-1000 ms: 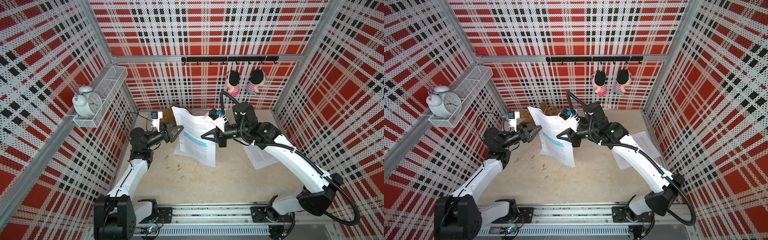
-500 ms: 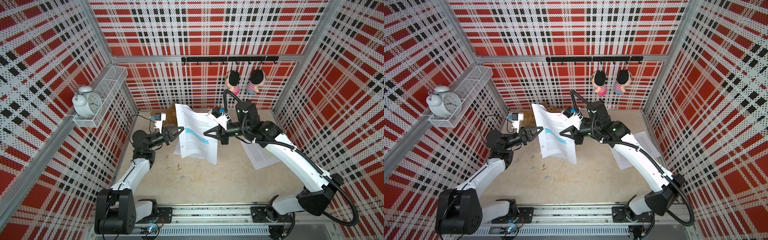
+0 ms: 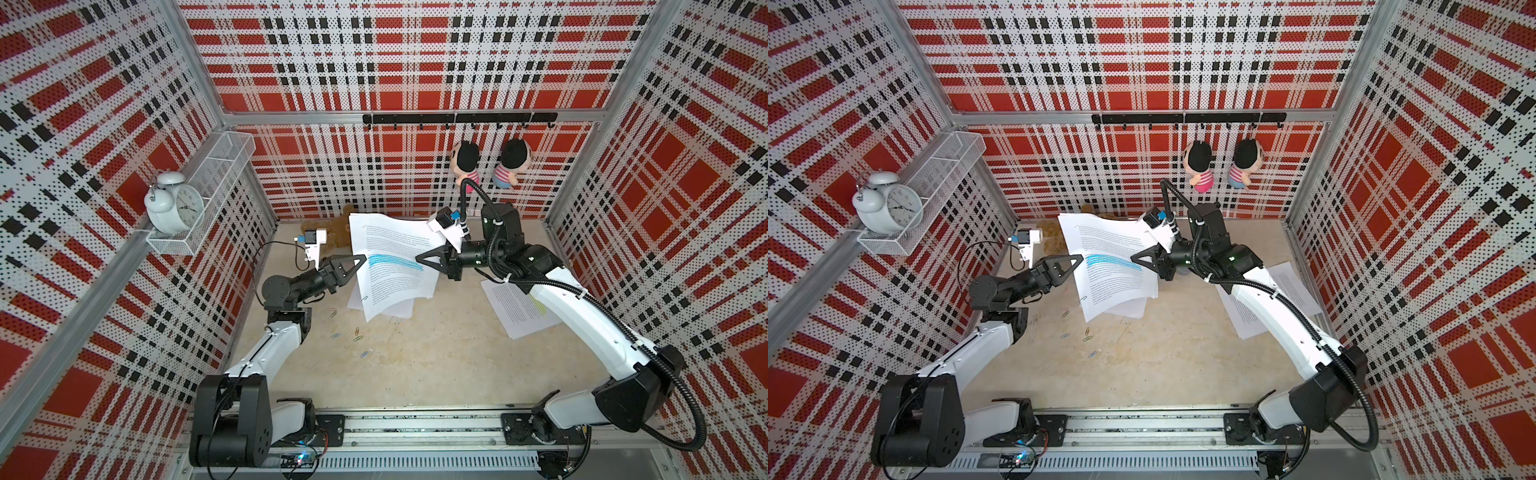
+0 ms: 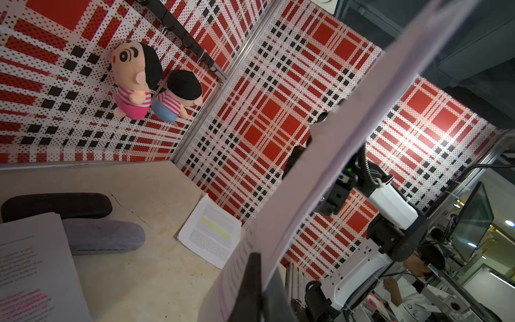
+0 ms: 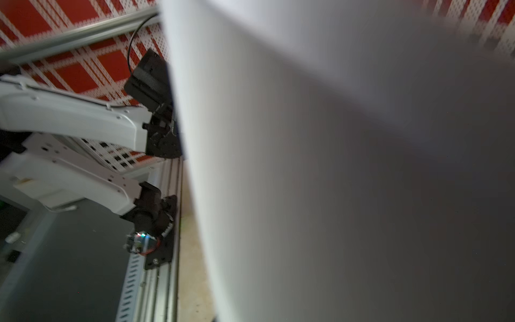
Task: Unclip the paperclips from the documents
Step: Adjust the document.
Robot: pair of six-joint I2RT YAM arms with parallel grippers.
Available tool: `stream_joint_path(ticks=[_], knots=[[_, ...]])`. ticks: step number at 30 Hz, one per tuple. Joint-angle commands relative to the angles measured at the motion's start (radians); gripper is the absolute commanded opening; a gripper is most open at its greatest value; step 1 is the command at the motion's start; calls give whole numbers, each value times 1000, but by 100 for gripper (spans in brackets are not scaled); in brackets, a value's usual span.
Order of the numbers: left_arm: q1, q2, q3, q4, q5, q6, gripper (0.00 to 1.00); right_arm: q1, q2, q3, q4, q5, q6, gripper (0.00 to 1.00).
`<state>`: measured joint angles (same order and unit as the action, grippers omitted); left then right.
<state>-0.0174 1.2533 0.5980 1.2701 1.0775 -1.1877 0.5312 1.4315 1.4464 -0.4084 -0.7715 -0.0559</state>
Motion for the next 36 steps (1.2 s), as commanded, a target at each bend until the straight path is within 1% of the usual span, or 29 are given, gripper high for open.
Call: stream_joint_path(ticks=[1,2,3,7,10,15,18,22,24,25,27,29,33,36], knots=[[-3,44,-12,394,-85,-281,0,-27,-34,-76,226,-45,96,28],[-7,69,-9,489,-93,-345,0,-32,-30,-100,285,-56,123,32],[-17,94,-3,520,-101,-377,0,-37,-22,-121,347,-66,149,35],[-69,119,34,508,-103,-375,0,-38,33,-151,502,-105,212,47],[-76,115,47,491,-117,-371,0,-44,66,-172,603,-119,233,52],[-38,98,59,445,-96,-363,0,-94,72,-267,883,-155,426,53],[-10,83,65,404,-97,-336,0,-104,67,-302,964,-168,492,53],[-6,80,90,341,-85,-291,0,-102,87,-320,1075,-188,601,52],[-7,85,97,339,-81,-291,0,-103,90,-321,1108,-189,654,50],[-7,88,98,339,-78,-291,0,-102,90,-321,1115,-189,664,47],[-8,93,98,339,-76,-291,0,-102,92,-315,1122,-192,677,41],[-12,99,100,339,-73,-289,0,-102,96,-304,1122,-200,692,39],[-16,102,100,339,-67,-288,0,-103,92,-293,1116,-200,705,29],[-16,103,97,334,-59,-288,0,-102,86,-287,1115,-200,724,10]])
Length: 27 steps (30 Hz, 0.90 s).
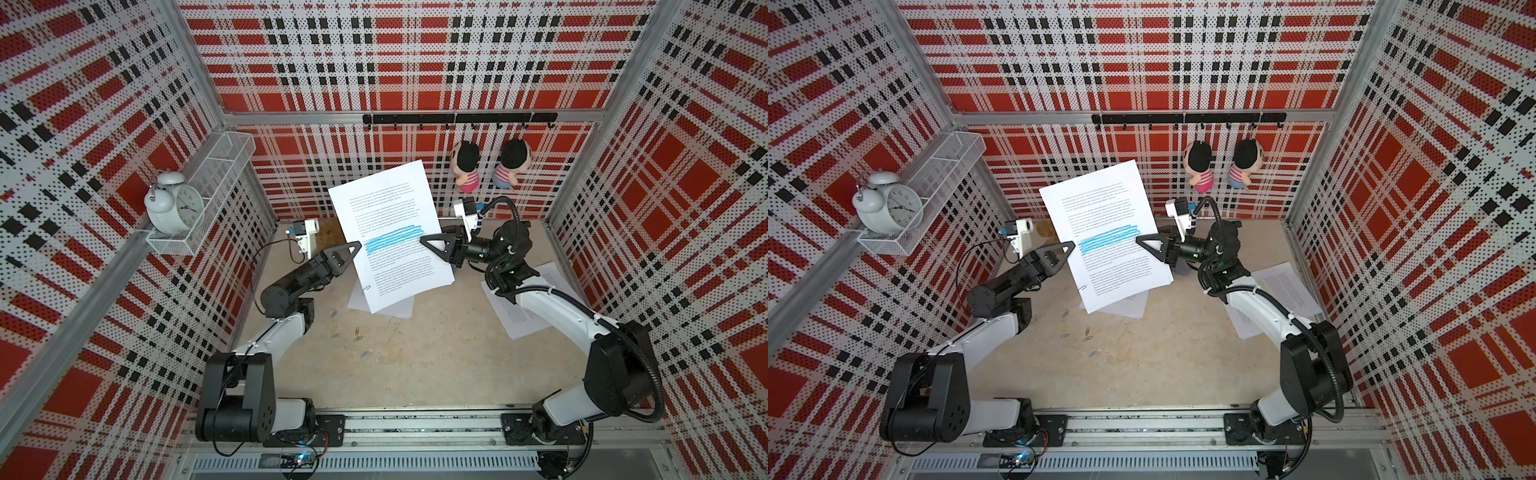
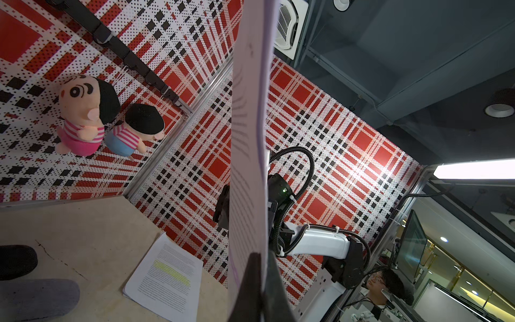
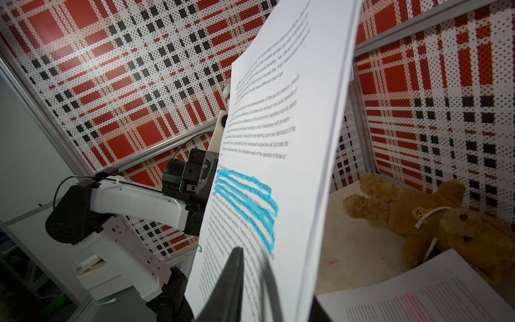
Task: Unclip the paperclips from the documents
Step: Adjust the document, then remove the paper clip from the document.
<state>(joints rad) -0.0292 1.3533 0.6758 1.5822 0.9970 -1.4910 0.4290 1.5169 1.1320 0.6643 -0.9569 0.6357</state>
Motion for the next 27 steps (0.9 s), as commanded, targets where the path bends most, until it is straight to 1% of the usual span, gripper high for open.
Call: stream_joint_path(ticks=[1,2,3,4,6,7,9,10,18,24,27], knots=[[-5,3,20,19,23,15,0,0,-2,27,45,-14,41,2],[-6,4,18,18,25,14,0,0,-5,27,48,-11,46,0],[-6,4,19,19,26,12,4,-1,-10,26,49,-6,49,0],[-9,5,19,19,29,11,13,0,-18,24,49,3,52,0],[-14,6,18,19,32,5,25,-1,-32,19,50,18,50,0],[-20,6,15,20,34,2,33,0,-39,18,50,26,48,0],[-32,7,13,19,37,-1,43,-1,-50,18,47,43,38,0],[-40,6,9,18,37,-1,45,-1,-55,20,50,51,36,0],[-88,32,3,18,44,-2,47,0,-57,68,56,60,43,0],[-80,44,21,-1,59,3,49,0,-49,86,92,43,110,0],[-79,45,31,-25,69,14,49,-1,-67,84,61,44,85,0]])
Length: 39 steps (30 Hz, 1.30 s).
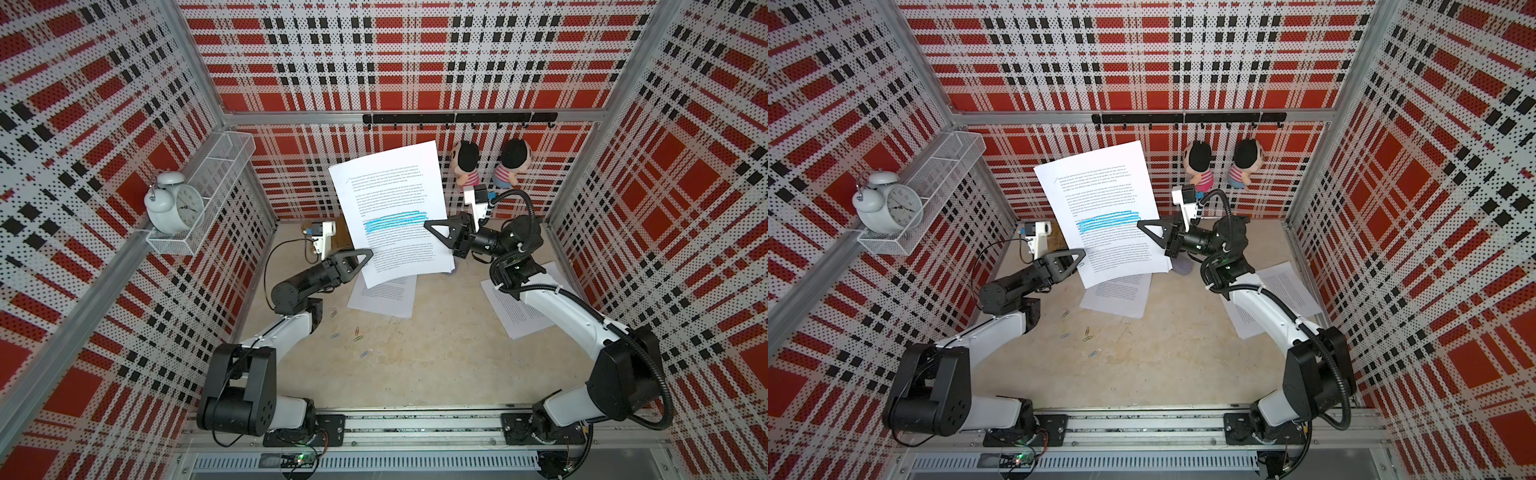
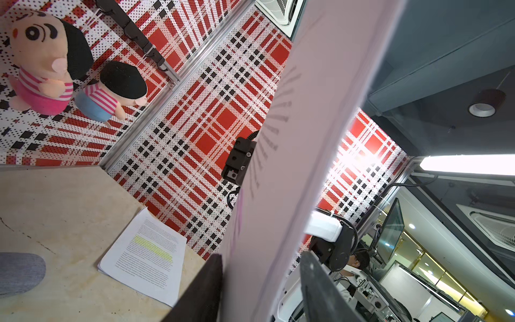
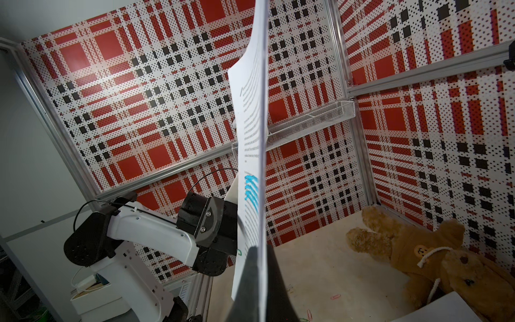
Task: Unclip the paperclips from the documents
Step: Remove the paper clip from the document.
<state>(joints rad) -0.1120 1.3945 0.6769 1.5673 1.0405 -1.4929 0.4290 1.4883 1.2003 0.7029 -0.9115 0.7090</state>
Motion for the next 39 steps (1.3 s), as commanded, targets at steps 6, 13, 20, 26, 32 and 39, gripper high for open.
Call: stream_joint_path(ticks=[6,13,20,26,32,39], knots=[[3,0,24,-28,44,13,48,-2,-49,50,-82,5,-78,0],[26,-31,-2,-104,46,64,45,-18,-47,83,-130,3,-119,0],[46,-51,-19,-173,46,108,27,-24,-49,106,-196,-7,-149,0],[44,-62,-39,-254,56,168,16,-29,-48,120,-212,-4,-183,0],[50,-84,-54,-329,55,222,18,-36,-50,127,-228,0,-201,0],[57,-97,-53,-388,54,258,17,-38,-56,119,-230,-1,-204,0]])
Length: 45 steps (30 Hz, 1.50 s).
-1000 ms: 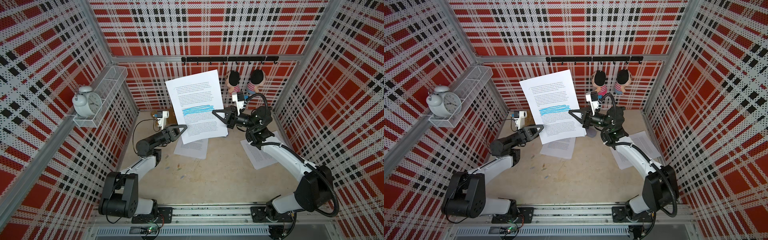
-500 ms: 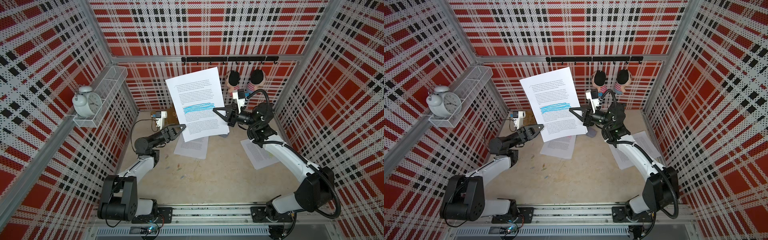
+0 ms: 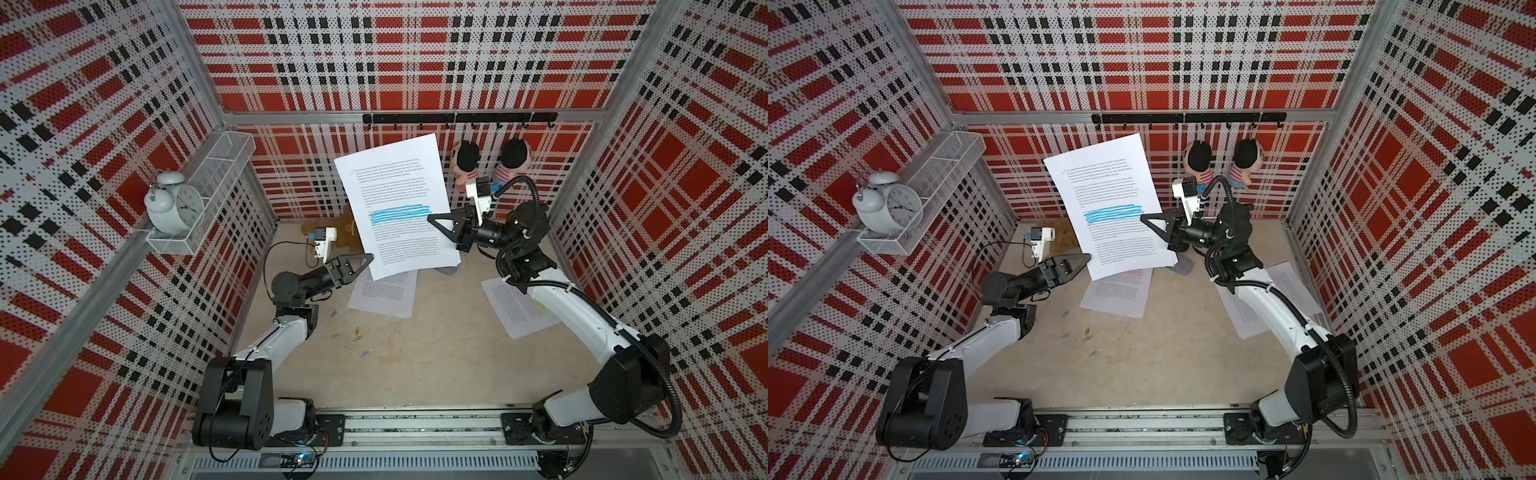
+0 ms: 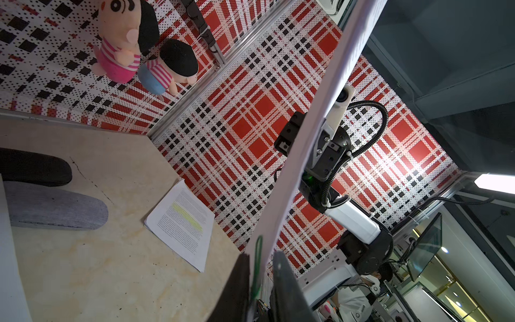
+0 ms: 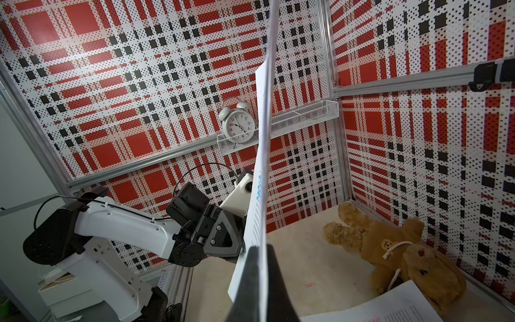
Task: Unclip the paperclips from the documents
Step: Remove the paper clip from the document.
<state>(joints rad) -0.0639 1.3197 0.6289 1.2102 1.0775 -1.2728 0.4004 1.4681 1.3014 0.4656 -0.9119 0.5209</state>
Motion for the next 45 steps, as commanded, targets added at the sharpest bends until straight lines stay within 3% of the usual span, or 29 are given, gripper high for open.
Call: stream_joint_path(ticks=[1,5,10,28,45], knots=[[8,-23,-5,-32,18,39,15,-10,-37,17,5,-1,-17,0],[14,-28,-8,-41,18,41,12,-15,-47,6,-2,-1,-25,0],[20,-36,-14,-51,18,46,0,-26,-61,-4,-17,-2,-36,0],[38,-71,-44,-72,6,54,0,-61,-121,-32,-140,3,-152,0],[38,-86,-58,-95,6,71,1,-86,-149,43,-335,18,-321,0]])
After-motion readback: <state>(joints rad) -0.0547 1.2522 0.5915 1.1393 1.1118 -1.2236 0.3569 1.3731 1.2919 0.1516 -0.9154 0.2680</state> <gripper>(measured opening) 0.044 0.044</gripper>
